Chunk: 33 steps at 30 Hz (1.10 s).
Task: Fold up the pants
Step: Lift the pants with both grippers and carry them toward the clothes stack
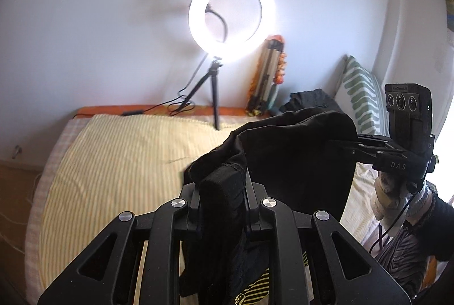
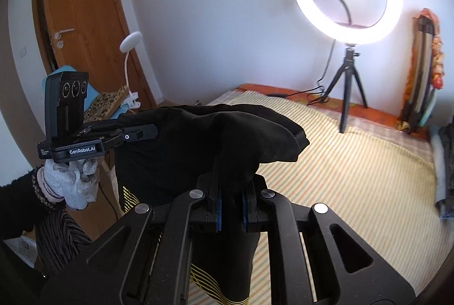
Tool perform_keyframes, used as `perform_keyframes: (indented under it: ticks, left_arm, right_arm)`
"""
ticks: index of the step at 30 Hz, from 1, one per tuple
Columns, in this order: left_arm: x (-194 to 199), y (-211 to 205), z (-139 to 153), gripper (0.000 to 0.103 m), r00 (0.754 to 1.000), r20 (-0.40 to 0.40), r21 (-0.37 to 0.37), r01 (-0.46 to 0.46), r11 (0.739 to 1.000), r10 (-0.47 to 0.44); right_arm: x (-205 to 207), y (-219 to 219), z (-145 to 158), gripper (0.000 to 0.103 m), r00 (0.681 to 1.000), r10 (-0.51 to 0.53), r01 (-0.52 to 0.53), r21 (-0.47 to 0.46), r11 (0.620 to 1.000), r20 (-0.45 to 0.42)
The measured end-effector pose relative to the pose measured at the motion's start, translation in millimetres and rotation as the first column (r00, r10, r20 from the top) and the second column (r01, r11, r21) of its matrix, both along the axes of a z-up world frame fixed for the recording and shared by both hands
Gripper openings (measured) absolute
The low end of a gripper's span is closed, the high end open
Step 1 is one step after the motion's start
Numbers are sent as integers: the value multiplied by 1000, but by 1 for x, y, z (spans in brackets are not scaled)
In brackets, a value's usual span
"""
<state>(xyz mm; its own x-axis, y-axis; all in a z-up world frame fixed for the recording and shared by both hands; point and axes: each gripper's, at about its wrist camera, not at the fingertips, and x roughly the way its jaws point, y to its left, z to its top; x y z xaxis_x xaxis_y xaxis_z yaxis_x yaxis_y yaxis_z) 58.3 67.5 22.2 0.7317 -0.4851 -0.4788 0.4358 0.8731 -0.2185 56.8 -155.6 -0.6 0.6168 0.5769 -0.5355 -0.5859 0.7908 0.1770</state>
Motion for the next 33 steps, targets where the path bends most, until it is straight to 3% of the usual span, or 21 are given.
perform_keyframes:
  ticks: [6,17,26,33]
  left_arm:
    - [5,-50,16,18,998,37,0,58,998,-58]
    - [22,-146,41,18,977,90,34,190,981,-192]
    - [46,-216,46,18,951,83,19,297,955,-297]
    - [71,-291,51,18,918,95,11,386,922,-385]
  right_arm:
    - [-14,-46,17,10,996,-87,87,14,996,25]
    - [-29,-125,56,10,965,-253,257,-55,965,73]
    - [-27,-184,67,10,924,-372,378,-76,923,87]
    - [-16,-245,80,10,871,-480,489,-94,867,100]
